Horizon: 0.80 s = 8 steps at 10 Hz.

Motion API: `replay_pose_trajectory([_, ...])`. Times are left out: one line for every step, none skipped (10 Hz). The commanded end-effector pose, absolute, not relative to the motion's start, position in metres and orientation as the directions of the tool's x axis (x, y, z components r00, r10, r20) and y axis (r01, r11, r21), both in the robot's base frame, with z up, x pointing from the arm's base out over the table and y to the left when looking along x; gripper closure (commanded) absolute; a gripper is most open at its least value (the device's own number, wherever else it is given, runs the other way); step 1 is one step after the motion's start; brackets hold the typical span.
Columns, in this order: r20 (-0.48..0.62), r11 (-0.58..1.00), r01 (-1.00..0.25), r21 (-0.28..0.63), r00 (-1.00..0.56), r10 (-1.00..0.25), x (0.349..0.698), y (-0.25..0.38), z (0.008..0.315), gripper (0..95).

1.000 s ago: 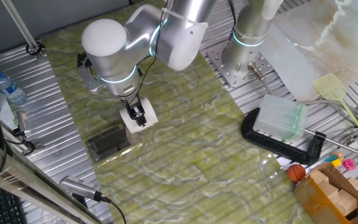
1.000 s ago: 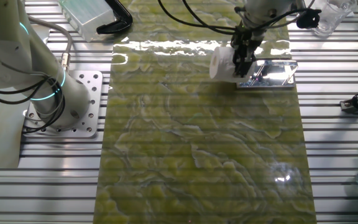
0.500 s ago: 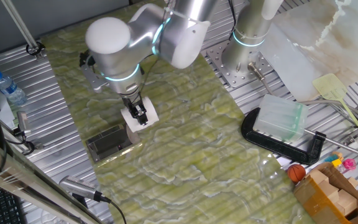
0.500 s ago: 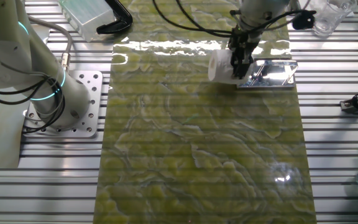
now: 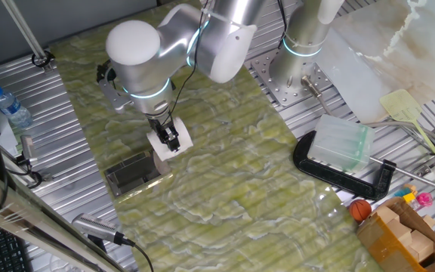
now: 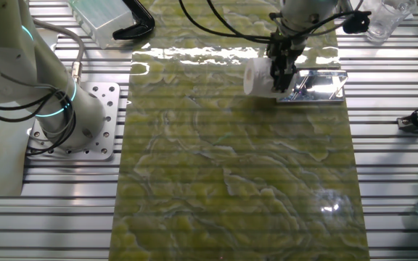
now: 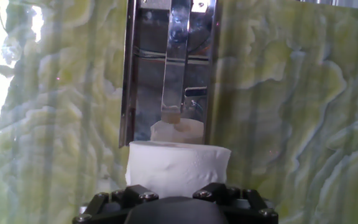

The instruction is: Take the roll of paper down from the shelf

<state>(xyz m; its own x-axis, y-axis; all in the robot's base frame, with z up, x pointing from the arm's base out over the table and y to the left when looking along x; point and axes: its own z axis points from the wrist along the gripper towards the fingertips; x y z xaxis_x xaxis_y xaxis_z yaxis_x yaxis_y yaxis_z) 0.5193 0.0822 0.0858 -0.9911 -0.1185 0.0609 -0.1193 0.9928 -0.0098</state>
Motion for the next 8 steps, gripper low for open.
replay_pose_trajectory([0.058, 0.992, -0.127, -0.01, -0.99, -0.126, 0.5184, 0.082, 0.0863, 19.0])
replay_pose_trajectory([0.059, 0.992, -0.126, -0.01, -0.99, -0.125, 0.5184, 0.082, 0.0863, 0.0])
replay_pose_trajectory([0.06, 0.992, -0.126, -0.009, -0.99, -0.125, 0.5184, 0.082, 0.0863, 0.0])
replay_pose_trajectory([0.062, 0.992, -0.127, -0.008, -0.99, -0.126, 0.5184, 0.082, 0.0863, 0.0])
replay_pose_trajectory([0.064, 0.992, -0.127, -0.008, -0.99, -0.126, 0.5184, 0.082, 0.0863, 0.0])
replay_pose_trajectory([0.064, 0.992, -0.128, -0.007, -0.99, -0.128, 0.5184, 0.082, 0.0863, 0.0])
replay_pose_trajectory([0.063, 0.991, -0.13, -0.007, -0.99, -0.13, 0.5183, 0.0819, 0.0866, 0.0])
replay_pose_trajectory([0.064, 0.992, -0.127, -0.008, -0.99, -0.126, 0.5182, 0.082, 0.0877, 0.0])
